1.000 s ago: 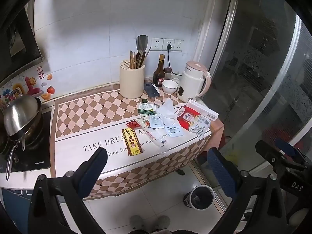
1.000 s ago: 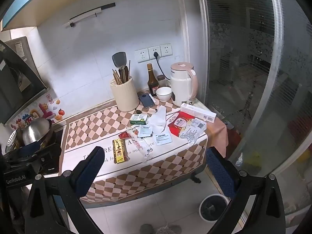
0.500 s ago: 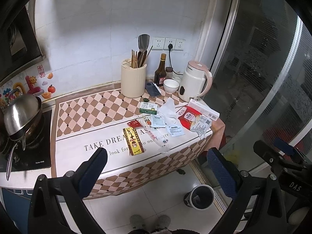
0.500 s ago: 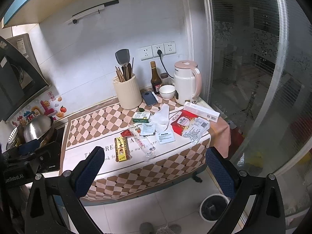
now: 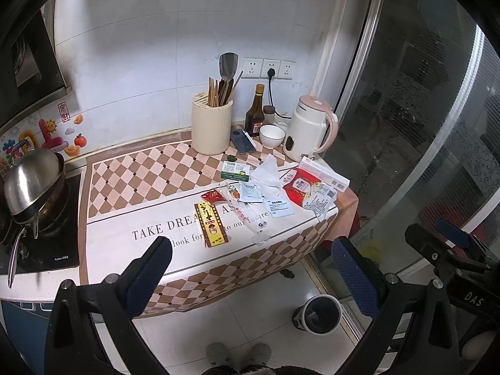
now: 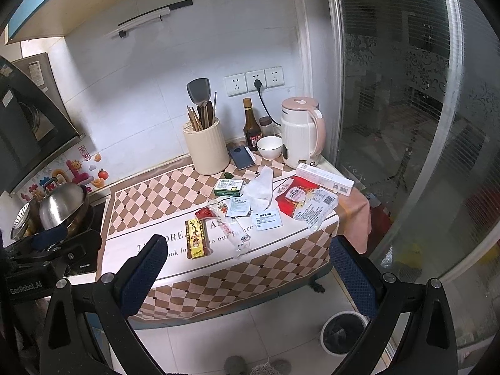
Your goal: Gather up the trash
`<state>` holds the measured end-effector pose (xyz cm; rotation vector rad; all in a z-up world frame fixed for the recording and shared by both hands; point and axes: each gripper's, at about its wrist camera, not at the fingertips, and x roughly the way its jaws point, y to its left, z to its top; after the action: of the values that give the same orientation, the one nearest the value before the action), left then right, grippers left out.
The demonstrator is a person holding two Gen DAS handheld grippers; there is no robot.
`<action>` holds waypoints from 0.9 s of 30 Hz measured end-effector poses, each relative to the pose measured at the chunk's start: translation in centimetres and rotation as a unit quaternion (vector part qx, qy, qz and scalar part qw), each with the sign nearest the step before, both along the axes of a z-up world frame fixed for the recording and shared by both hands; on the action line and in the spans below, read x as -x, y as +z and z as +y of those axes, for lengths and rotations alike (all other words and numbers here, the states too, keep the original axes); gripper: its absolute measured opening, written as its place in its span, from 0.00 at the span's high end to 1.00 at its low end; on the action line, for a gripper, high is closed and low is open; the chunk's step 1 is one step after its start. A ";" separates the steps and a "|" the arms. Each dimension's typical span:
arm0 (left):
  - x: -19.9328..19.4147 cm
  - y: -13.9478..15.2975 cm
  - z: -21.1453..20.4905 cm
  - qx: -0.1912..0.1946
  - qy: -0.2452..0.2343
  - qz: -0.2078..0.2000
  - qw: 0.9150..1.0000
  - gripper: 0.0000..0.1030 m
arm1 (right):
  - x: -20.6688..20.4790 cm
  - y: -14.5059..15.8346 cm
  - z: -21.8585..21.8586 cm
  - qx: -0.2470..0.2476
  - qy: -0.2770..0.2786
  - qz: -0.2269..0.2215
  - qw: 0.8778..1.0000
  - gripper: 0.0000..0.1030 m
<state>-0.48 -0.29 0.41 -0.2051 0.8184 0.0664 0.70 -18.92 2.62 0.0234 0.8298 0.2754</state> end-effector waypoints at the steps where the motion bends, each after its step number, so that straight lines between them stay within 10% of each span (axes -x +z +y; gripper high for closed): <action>1: 0.0 0.0 0.1 0.000 0.000 0.000 1.000 0.00 | 0.0 0.0 0.1 0.000 0.000 0.000 1.000 0.00; 27: -0.4 -0.2 -1.5 0.004 -0.007 -0.002 1.000 0.00 | 0.5 0.1 -0.5 0.000 0.001 0.001 1.000 0.00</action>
<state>-0.08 -1.79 0.18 -0.2071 0.8159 0.0493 0.22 -19.41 2.74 0.0223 0.8325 0.2775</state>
